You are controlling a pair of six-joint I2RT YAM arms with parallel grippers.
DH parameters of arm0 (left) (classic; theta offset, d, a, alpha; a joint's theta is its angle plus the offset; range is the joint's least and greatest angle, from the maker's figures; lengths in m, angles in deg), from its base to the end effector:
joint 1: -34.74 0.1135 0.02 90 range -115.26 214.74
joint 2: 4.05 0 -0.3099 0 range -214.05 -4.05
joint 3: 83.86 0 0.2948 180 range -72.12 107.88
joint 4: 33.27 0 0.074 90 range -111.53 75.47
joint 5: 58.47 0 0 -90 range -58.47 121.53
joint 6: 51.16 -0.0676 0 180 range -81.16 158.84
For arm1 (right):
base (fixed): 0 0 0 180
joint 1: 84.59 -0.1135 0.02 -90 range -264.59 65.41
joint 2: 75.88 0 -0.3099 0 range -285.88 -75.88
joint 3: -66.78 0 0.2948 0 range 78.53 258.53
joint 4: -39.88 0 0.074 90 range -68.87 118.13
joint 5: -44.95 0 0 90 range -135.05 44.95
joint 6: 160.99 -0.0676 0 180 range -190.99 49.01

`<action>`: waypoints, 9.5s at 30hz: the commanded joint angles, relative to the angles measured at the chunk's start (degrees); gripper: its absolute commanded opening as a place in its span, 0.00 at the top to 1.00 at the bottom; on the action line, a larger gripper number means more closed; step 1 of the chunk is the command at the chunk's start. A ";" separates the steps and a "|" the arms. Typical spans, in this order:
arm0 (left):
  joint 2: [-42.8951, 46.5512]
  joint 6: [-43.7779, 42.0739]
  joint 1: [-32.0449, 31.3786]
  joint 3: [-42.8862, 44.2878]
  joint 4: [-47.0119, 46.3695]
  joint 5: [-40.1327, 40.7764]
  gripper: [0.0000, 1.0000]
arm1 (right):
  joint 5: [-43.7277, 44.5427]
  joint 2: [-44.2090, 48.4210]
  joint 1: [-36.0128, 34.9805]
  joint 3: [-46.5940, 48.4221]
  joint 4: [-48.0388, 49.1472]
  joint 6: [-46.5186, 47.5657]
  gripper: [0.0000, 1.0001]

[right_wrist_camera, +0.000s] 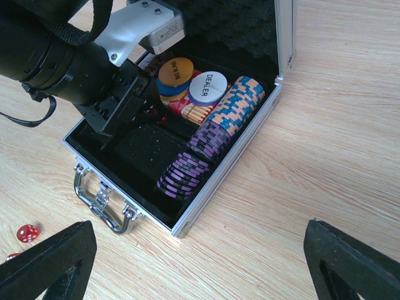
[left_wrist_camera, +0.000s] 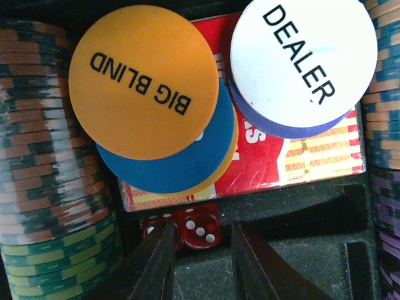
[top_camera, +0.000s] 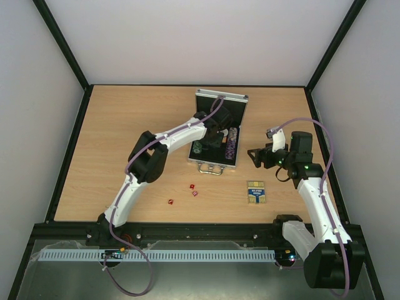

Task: Pack up texas hold em set

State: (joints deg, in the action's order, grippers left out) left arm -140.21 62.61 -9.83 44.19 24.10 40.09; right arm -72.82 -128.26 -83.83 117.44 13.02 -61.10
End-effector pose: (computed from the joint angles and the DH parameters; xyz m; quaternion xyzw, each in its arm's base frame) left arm 0.4301 -0.4096 0.1584 0.1603 0.9613 -0.0586 0.2162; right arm 0.2434 0.0283 0.2861 -0.1886 0.8222 0.1594 0.5128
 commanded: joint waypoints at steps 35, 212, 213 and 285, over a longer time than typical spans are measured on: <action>35.91 7.96 -12.02 -46.42 -0.04 -7.81 0.65 | -0.58 1.04 0.21 -0.68 -0.78 0.48 0.08; -2.33 0.31 0.33 1.80 -1.58 -3.08 0.87 | 0.34 0.96 0.21 -1.04 -0.62 0.77 0.08; -2.08 0.38 0.48 1.33 -1.81 -3.10 0.87 | 0.28 0.96 0.23 -1.05 -0.59 0.75 0.08; 28.25 -9.00 -16.79 -47.05 -2.16 -6.89 0.69 | -0.35 -0.27 0.21 -1.04 -0.62 1.01 0.08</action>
State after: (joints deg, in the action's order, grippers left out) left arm -110.88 54.33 -26.31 -4.44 21.48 32.22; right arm -72.79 -128.39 -83.83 116.90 13.02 -60.88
